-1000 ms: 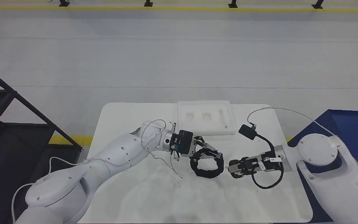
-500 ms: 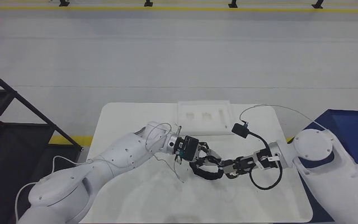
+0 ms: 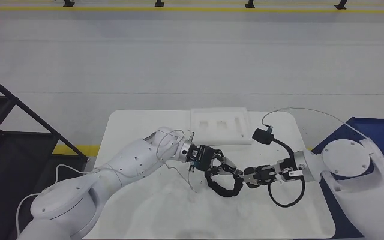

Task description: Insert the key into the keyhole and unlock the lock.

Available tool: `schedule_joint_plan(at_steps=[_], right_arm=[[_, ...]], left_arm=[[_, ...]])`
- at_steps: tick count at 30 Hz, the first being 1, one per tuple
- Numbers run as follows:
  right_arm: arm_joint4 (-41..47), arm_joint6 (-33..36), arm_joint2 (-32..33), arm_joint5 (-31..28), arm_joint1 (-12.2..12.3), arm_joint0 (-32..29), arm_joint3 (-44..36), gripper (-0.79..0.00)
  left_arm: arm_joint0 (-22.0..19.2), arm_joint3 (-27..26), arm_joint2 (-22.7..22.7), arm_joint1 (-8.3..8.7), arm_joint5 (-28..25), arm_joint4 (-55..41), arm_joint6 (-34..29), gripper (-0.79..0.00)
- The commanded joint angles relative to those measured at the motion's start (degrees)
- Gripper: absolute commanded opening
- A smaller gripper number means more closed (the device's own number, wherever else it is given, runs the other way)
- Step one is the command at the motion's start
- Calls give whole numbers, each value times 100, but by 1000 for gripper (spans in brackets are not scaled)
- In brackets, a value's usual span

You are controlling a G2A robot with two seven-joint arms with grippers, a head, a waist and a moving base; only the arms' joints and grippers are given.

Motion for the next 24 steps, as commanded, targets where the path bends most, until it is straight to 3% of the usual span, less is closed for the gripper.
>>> schedule_joint_plan(at_steps=[1, 10, 24], right_arm=[[-179, 16, 54, 107, 28, -14, -242, -785], [-1018, -145, -156, 298, 168, -62, -775, -785], [-1210, -435, -463, 589, 348, 105, -860, -785]], left_arm=[[-5, -92, -57, 18, -10, 48, -152, -785], [55, -576, -402, 144, -266, 18, -959, -785], [247, -1003, -690, 246, -534, 189, -1361, -785]])
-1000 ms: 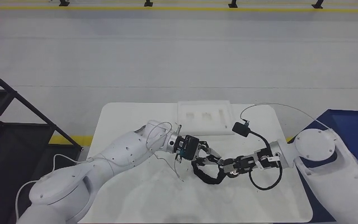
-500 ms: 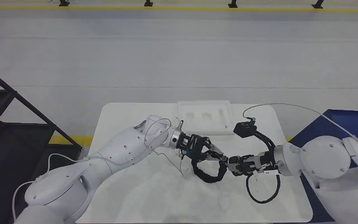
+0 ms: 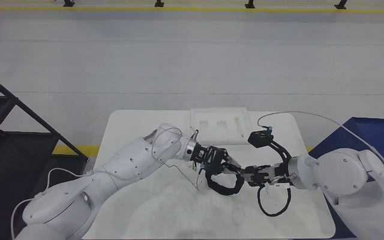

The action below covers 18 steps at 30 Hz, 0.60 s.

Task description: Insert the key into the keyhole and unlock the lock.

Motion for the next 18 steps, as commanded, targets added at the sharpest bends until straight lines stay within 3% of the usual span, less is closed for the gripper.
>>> schedule_joint_plan(at_steps=[1, 18], right_arm=[[15, -15, -10, 16, 26, 16, -13, -785], [229, -238, -65, 238, 210, 109, -94, -785]], left_arm=[[20, -13, -24, 5, -21, 34, -3, -785], [173, 40, -210, -9, -156, 128, 49, -785]])
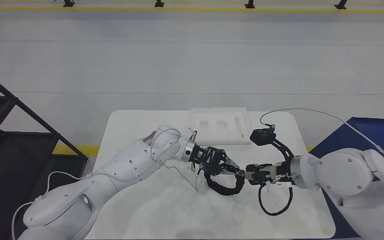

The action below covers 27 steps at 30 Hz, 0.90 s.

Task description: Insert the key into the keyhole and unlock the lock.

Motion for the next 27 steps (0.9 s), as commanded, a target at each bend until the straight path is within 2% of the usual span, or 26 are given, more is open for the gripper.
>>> schedule_joint_plan(at_steps=[1, 27], right_arm=[[10, -34, -18, 35, 12, 8, -4, -785], [106, -429, -110, 365, 47, 50, 7, -785]], left_arm=[[13, 8, -18, -7, -18, -10, 19, -785], [194, 101, -254, -69, -240, -114, 70, -785]])
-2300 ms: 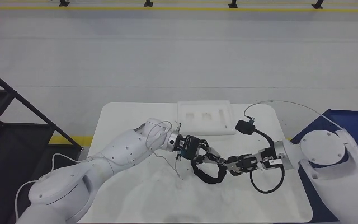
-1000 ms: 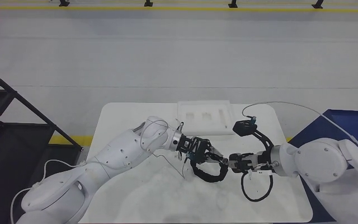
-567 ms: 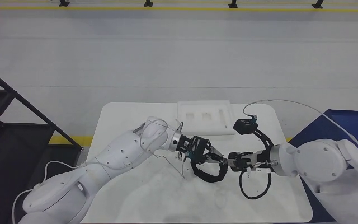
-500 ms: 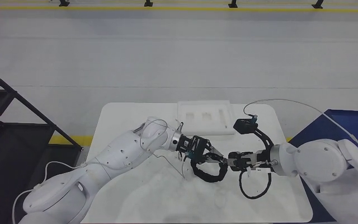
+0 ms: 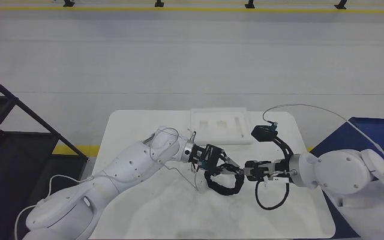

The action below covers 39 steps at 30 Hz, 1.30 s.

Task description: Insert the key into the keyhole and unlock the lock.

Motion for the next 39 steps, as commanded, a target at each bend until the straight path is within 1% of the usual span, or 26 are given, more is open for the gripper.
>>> schedule_joint_plan(at_steps=[1, 12, 17, 19, 21, 24, 30, 34, 39], right_arm=[[0, -21, -6, 2, 0, 5, 0, -785], [48, -179, -16, 82, -5, 7, 24, -785], [106, -314, 28, 110, -7, -8, 17, -785], [156, -455, 89, 114, -9, -47, -3, -785], [214, -666, 165, 114, -12, -125, -38, -785], [321, -1019, 279, 110, -18, -310, -119, -785], [411, -1616, 482, 87, -19, -773, -303, -785], [262, -1699, 541, 136, 1, -1027, -440, -785], [131, -1672, 528, 143, 10, -1161, -519, -785]], left_arm=[[12, 4, -20, -1, -12, -6, 13, -785], [113, 115, -113, -27, -116, -165, 121, -785], [182, 292, -179, -33, -103, -259, 105, -785], [262, 393, -222, -34, -71, -392, 207, -785], [303, 515, -228, -33, -53, -382, 293, -785], [379, 676, -214, -49, -9, -412, 589, -785], [441, 952, -60, -115, 361, -522, 1024, -785], [408, 1161, 69, -177, 516, -576, 1179, -785], [377, 1356, 199, -270, 670, -693, 1332, -785]])
